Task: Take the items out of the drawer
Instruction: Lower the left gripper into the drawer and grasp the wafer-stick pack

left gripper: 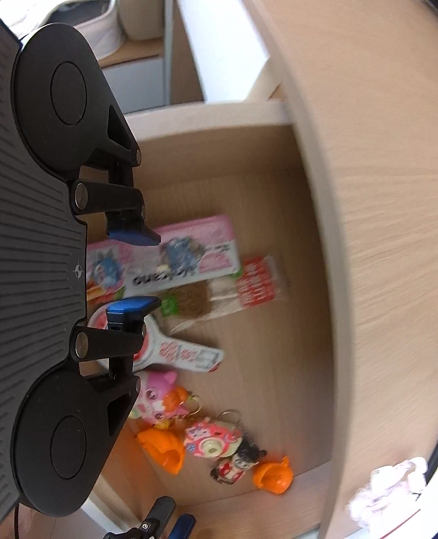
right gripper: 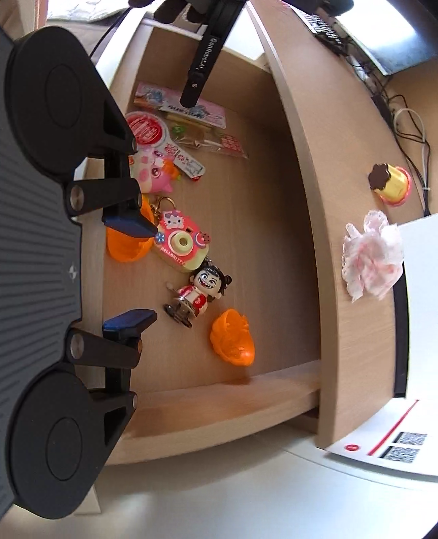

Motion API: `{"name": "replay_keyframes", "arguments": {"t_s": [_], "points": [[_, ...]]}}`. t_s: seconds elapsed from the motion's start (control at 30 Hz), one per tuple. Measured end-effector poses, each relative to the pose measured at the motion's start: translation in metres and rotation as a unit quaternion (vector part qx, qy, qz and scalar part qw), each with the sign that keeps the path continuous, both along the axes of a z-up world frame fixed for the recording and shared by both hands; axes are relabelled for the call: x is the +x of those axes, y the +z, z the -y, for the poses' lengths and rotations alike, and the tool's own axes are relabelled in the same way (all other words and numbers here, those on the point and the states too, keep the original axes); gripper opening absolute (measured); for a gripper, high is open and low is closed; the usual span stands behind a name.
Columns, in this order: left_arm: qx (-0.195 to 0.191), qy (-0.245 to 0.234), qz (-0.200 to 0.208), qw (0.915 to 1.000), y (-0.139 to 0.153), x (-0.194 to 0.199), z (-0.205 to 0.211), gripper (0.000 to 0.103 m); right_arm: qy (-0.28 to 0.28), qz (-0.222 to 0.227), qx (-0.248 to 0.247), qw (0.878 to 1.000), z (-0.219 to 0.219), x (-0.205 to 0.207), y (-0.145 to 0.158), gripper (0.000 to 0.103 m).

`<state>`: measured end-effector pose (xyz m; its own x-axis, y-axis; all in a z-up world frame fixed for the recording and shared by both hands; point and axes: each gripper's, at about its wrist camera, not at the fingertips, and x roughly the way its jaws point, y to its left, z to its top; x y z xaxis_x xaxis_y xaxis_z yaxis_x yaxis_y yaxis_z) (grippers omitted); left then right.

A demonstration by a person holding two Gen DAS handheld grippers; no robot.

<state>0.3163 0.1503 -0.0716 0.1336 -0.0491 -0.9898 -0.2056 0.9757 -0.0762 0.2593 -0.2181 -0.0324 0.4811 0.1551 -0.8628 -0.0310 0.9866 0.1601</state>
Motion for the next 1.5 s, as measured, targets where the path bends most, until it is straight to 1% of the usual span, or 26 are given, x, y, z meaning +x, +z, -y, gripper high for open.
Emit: {"name": "replay_keyframes", "arguments": {"t_s": [0.07, 0.1, 0.2, 0.37, 0.43, 0.67, 0.7, 0.73, 0.77, 0.83, 0.87, 0.93, 1.03, 1.1, 1.17, 1.2, 1.23, 1.27, 1.3, 1.37, 1.43, 1.47, 1.5], "points": [[0.003, -0.003, -0.011, 0.9999, -0.006, -0.004, 0.003, 0.036, 0.002, 0.002, -0.002, 1.000, -0.002, -0.004, 0.002, 0.047], [0.006, -0.003, -0.013, 0.9999, -0.009, -0.006, 0.004, 0.033, 0.003, 0.007, -0.005, 1.000, -0.002, -0.007, 0.003, 0.047], [0.005, -0.002, -0.013, 0.9999, -0.008, -0.009, 0.006, 0.033, 0.005, 0.017, -0.009, 1.000, -0.002, -0.016, 0.005, 0.047], [0.015, -0.010, -0.015, 0.9997, -0.008, -0.016, 0.011, 0.033, 0.009, 0.019, -0.006, 1.000, 0.002, -0.025, 0.006, 0.047], [0.021, -0.016, -0.017, 0.9995, -0.007, -0.021, 0.013, 0.030, 0.010, 0.020, -0.004, 1.000, 0.003, -0.031, 0.007, 0.047], [0.026, -0.025, -0.019, 0.9992, -0.007, -0.038, 0.027, 0.029, 0.011, 0.014, -0.003, 1.000, 0.001, -0.047, 0.005, 0.047], [0.019, -0.024, -0.018, 0.9994, -0.007, -0.039, 0.029, 0.031, 0.011, 0.011, -0.004, 1.000, 0.001, -0.048, 0.004, 0.047], [0.012, -0.020, -0.017, 0.9996, -0.007, -0.039, 0.030, 0.039, 0.010, 0.008, -0.005, 1.000, 0.001, -0.047, 0.002, 0.047], [0.003, -0.016, -0.016, 0.9997, -0.007, -0.038, 0.033, 0.042, 0.009, 0.004, -0.006, 1.000, 0.000, -0.046, 0.001, 0.047], [-0.011, -0.011, -0.012, 0.9998, -0.008, -0.034, 0.038, 0.062, 0.012, 0.002, -0.010, 1.000, -0.003, -0.047, 0.000, 0.052], [-0.014, -0.013, -0.009, 0.9998, -0.009, -0.032, 0.042, 0.066, 0.014, 0.002, -0.012, 1.000, -0.005, -0.047, 0.000, 0.054], [-0.022, -0.014, -0.001, 0.9997, -0.010, -0.028, 0.047, 0.081, 0.013, 0.003, -0.013, 1.000, -0.006, -0.048, 0.000, 0.054], [-0.030, -0.007, 0.015, 0.9994, -0.010, -0.022, 0.052, 0.090, 0.013, 0.003, -0.012, 1.000, -0.006, -0.049, -0.001, 0.054], [-0.035, -0.018, 0.026, 0.9989, -0.009, -0.019, 0.057, 0.090, 0.012, 0.005, -0.014, 1.000, -0.006, -0.049, -0.001, 0.054], [-0.047, -0.046, 0.031, 0.9973, -0.007, -0.018, 0.065, 0.086, 0.012, 0.005, -0.014, 1.000, -0.006, -0.050, -0.001, 0.054], [-0.054, -0.067, 0.032, 0.9958, -0.004, -0.018, 0.070, 0.079, 0.012, 0.005, -0.014, 1.000, -0.007, -0.050, -0.001, 0.054], [-0.060, -0.089, 0.031, 0.9937, -0.005, -0.025, 0.066, 0.067, 0.012, 0.005, -0.014, 1.000, -0.007, -0.050, -0.001, 0.054], [-0.062, -0.107, 0.031, 0.9919, -0.008, -0.019, 0.049, 0.062, 0.012, 0.005, -0.014, 1.000, -0.007, -0.050, -0.001, 0.054], [-0.056, -0.114, 0.033, 0.9914, -0.002, -0.015, 0.050, 0.057, 0.012, 0.006, -0.014, 1.000, -0.006, -0.050, -0.001, 0.054], [-0.045, -0.110, 0.044, 0.9920, 0.008, -0.024, 0.046, 0.057, 0.013, 0.006, -0.016, 1.000, -0.006, -0.050, -0.001, 0.054], [-0.029, -0.095, 0.051, 0.9937, 0.022, -0.032, 0.039, 0.057, 0.014, 0.005, -0.017, 1.000, -0.006, -0.050, -0.002, 0.054], [-0.018, -0.087, 0.050, 0.9948, 0.020, -0.035, 0.037, 0.057, 0.013, 0.004, -0.017, 1.000, -0.006, -0.049, -0.003, 0.054], [-0.006, -0.079, 0.045, 0.9958, 0.013, -0.033, 0.042, 0.057, 0.012, 0.002, -0.018, 1.000, -0.006, -0.048, -0.004, 0.054]]}}
